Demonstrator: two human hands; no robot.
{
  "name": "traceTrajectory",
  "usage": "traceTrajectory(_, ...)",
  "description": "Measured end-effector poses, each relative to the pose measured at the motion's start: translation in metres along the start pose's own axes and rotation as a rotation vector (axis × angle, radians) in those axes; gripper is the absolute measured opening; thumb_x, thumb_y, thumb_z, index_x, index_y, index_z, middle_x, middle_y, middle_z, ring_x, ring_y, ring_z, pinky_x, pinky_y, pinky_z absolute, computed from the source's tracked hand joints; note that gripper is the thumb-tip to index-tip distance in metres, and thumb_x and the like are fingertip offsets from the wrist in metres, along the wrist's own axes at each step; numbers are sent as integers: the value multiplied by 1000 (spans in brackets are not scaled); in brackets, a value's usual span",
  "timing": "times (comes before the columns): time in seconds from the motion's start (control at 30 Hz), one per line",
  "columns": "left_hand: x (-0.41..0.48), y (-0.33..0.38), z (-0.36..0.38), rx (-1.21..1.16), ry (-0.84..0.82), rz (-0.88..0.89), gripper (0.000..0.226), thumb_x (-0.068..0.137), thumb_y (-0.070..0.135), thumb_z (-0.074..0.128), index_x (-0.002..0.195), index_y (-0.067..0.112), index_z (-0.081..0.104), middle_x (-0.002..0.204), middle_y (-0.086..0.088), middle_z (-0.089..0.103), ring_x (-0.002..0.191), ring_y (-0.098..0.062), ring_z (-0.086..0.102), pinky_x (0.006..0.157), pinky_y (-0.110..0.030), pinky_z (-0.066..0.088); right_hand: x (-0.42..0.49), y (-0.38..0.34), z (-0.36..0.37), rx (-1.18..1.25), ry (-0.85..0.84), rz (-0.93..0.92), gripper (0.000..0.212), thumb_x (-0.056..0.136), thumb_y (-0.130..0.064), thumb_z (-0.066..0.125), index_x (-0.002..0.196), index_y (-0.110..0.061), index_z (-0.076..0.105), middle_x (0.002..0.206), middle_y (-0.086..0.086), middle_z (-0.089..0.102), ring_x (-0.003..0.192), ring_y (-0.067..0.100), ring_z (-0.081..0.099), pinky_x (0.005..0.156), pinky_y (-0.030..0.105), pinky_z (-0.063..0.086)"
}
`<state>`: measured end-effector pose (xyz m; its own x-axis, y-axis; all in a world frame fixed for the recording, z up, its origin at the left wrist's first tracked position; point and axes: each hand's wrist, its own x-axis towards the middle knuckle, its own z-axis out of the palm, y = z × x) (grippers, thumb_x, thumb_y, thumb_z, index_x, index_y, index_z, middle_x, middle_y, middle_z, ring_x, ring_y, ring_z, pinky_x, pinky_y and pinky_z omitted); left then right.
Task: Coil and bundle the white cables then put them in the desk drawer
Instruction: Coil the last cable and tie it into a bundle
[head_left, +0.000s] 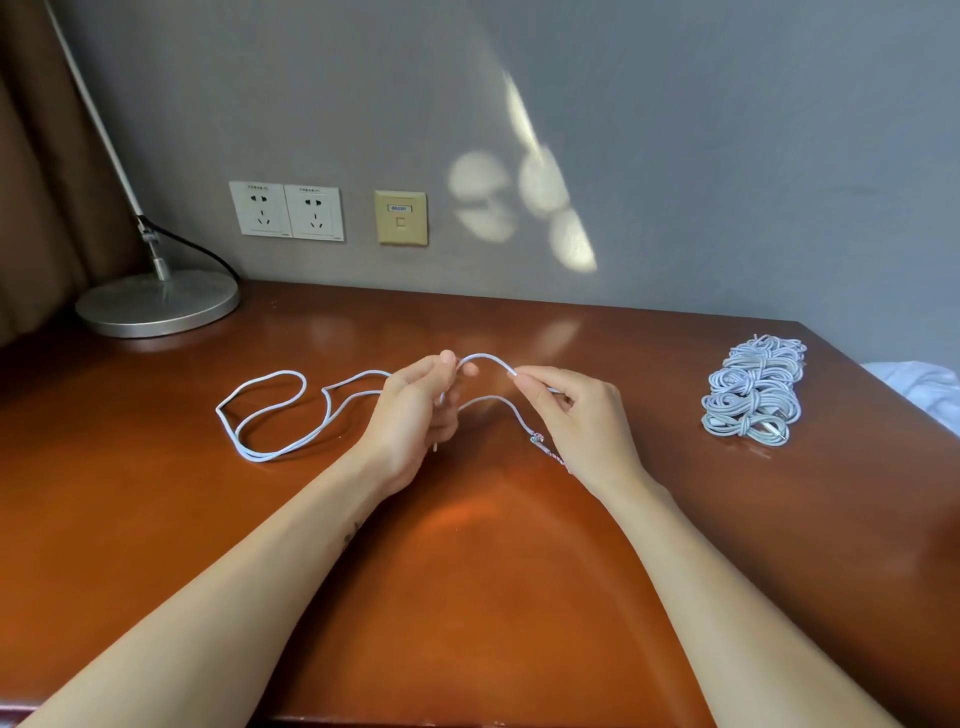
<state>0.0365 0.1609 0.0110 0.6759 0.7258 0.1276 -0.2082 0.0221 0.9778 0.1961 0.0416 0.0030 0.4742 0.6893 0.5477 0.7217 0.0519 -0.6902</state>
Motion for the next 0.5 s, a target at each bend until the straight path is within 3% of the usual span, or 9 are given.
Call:
traceTrajectory(0.07,0,2,0,-74,-98,-93,45,110,40,38,90,9,65,70,2,41,53,-11,22,49,-24,20,-2,-3,-1,48,0,32,19,101,-28,66,112,-22,81,79,-19,73,55,2,59,52,10,43)
traceTrajectory(0.13,-2,2,1,-77,-165,-146,46,110,39,38,79,12,60,71,-1,40,54,-12,20,50,-26,16,-3,-4,-1,64,-24,41,20,101,-31,66,112,-23,81,72,-20,70,48,5,54,48,16,43)
traceTrajectory(0.23,-4,2,2,-100,-170,-127,42,111,29,34,74,15,48,71,-1,38,55,-12,19,48,-24,18,-3,-3,0,51,-103,39,19,101,-41,63,109,-34,78,81,-4,76,51,9,55,49,25,48)
traceTrajectory(0.33,-3,4,1,-254,-145,-78,38,112,32,31,80,17,44,66,2,35,53,-11,15,47,-24,17,-2,-2,1,35,-154,51,15,101,-52,57,105,-48,71,82,3,75,67,17,68,61,30,54)
traceTrajectory(0.43,1,3,-4,-417,-73,-78,40,112,36,30,82,16,48,58,4,28,47,-9,16,43,-23,16,-3,0,1,7,-192,58,26,105,-46,53,118,-34,72,70,-8,68,63,8,64,59,18,48)
traceTrajectory(0.5,3,4,-7,-528,-24,-96,42,112,38,31,83,16,51,54,5,27,44,-8,16,41,-23,15,-3,1,0,-45,-216,45,34,107,-45,47,127,-29,69,73,-14,66,72,1,66,64,11,48)
